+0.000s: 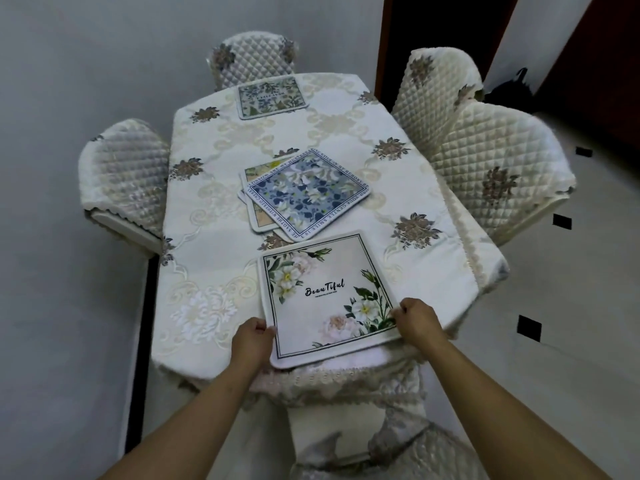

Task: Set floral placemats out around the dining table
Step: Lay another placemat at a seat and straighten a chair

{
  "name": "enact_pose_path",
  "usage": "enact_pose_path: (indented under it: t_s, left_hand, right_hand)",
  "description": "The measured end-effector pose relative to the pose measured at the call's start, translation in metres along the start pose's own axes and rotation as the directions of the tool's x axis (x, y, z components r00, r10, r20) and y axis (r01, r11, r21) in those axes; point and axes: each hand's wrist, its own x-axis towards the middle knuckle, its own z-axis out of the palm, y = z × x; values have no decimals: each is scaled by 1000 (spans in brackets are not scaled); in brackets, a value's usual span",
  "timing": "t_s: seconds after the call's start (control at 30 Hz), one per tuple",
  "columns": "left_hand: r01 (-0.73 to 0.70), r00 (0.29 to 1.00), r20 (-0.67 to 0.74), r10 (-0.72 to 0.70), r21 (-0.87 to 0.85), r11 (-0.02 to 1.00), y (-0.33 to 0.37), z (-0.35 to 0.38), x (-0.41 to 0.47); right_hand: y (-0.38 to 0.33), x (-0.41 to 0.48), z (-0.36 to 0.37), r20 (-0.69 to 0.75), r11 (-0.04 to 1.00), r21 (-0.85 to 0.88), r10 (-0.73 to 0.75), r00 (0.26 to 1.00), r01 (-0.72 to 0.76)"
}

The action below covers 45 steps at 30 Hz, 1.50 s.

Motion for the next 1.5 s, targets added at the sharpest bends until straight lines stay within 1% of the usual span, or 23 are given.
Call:
enact_pose_path:
  t_s: [0.13, 0.2, 0.4, 0.73, 0.87, 0.93, 1.0, 1.07, 1.13, 1.17, 1.23, 1.3, 1.33, 1.5]
  left_hand:
    - [-6, 999, -49, 4, -26, 1000, 8, 5, 14]
    - [-2, 998, -61, 2, -10, 1000, 10, 8, 18]
    - [66, 995, -78, -65, 3, 998, 0, 14, 14]
    - [0, 993, -114, 4, 38, 999, -12, 18, -7]
    - [-1, 992, -123, 11, 84, 996, -8, 18, -5]
    - [9, 993, -121, 9, 151, 988, -6, 19, -6]
    - [-3, 996, -82, 25, 256, 967, -2, 21, -7]
    - [-25, 999, -30, 38, 365, 931, 1, 18, -12]
    - [-75, 997, 25, 71, 461, 884, 3, 10, -20]
    - [-120, 993, 51, 109, 523, 844, 1, 7, -25]
    - [-226, 971, 97, 219, 676, 702, -1, -5, -36]
    - [-293, 941, 128, 315, 773, 562, 1, -21, -49]
    - [-319, 925, 140, 354, 791, 522, 3, -30, -55]
    - [-437, 827, 183, 532, 805, 402, 31, -90, -93]
  right_hand:
    - [-3, 19, 2, -12, 1000, -4, -17, 1000, 17]
    - [-2, 25, 4, -8, 1000, 3, -3, 1000, 3]
    - [11, 23, 10, 37, 1000, -16, 26, 999, -26]
    - [24, 10, 16, 54, 995, -98, -2, 999, 8]
    - [22, 7, 20, 0, 994, -108, -12, 1000, 12]
    - [20, 4, 23, -26, 994, -112, -13, 1000, 10]
    - [15, 0, 23, -51, 988, -154, -18, 999, 9]
    - [10, -7, 19, -81, 962, -273, -48, 996, 24]
    - [7, -18, 14, -86, 892, -450, -100, 991, 51]
    - [8, -25, 13, -65, 844, -530, -130, 989, 77]
    - [9, -42, 11, 8, 760, -632, -190, 982, 153]
    - [8, -61, 6, 68, 696, -681, -253, 965, 230]
    - [6, -68, 2, 87, 670, -694, -285, 954, 263]
    - [-33, -120, -42, 117, 592, -722, -406, 906, 359]
